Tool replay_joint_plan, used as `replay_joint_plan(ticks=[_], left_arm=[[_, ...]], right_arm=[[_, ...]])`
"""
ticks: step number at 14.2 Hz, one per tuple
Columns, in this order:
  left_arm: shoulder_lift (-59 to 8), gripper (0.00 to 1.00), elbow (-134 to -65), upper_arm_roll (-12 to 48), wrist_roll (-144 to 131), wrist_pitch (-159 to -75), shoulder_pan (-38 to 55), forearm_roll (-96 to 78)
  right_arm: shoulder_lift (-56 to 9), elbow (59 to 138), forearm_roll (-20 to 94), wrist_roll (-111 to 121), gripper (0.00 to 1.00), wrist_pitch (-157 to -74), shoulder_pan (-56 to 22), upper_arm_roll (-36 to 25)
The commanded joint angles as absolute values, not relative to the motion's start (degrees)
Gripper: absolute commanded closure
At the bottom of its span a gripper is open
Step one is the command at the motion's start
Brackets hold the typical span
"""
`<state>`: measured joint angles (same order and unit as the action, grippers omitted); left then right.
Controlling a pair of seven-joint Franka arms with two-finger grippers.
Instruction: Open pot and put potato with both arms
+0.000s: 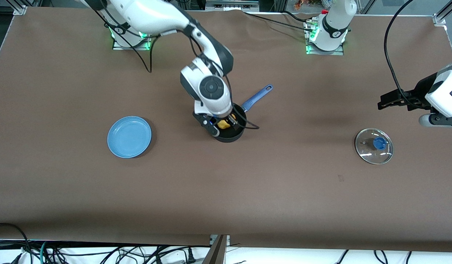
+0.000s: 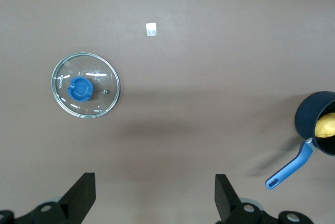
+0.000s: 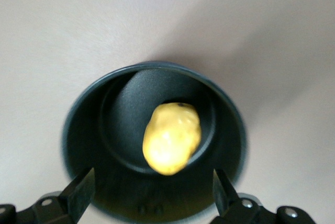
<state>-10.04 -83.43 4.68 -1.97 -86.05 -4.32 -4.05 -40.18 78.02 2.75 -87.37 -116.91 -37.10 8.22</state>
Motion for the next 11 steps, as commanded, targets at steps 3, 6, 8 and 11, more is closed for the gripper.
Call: replay_joint_plan(ticks=[3, 6, 8, 11], left_arm=[[-10.11, 0.00, -82.62, 5.01, -2.20, -85.17, -4.39, -2.90], [-10.11, 0.00, -82.62, 5.01, -2.20, -85.17, -4.39, -2.90], [-10.11, 0.00, -82.62, 4.92, -2.20, -85.08, -4.31, -2.90], [-10.11, 0.00, -82.62, 5.01, -2.20, -85.17, -4.13, -2.99]], right_arm=[[-29.19, 79.45, 1.76, -79.31, 0.00, -106.37, -32.27, 7.65], [-23.75, 79.54, 1.85, -64.74, 0.00, -99.34, -29.54, 1.79], [-20.93, 79.45, 2.28, -50.96, 0.00, -92.23, -29.44, -5.85], [-18.12, 79.45, 2.55, -31.61, 0.00, -85.27, -27.70, -14.22]])
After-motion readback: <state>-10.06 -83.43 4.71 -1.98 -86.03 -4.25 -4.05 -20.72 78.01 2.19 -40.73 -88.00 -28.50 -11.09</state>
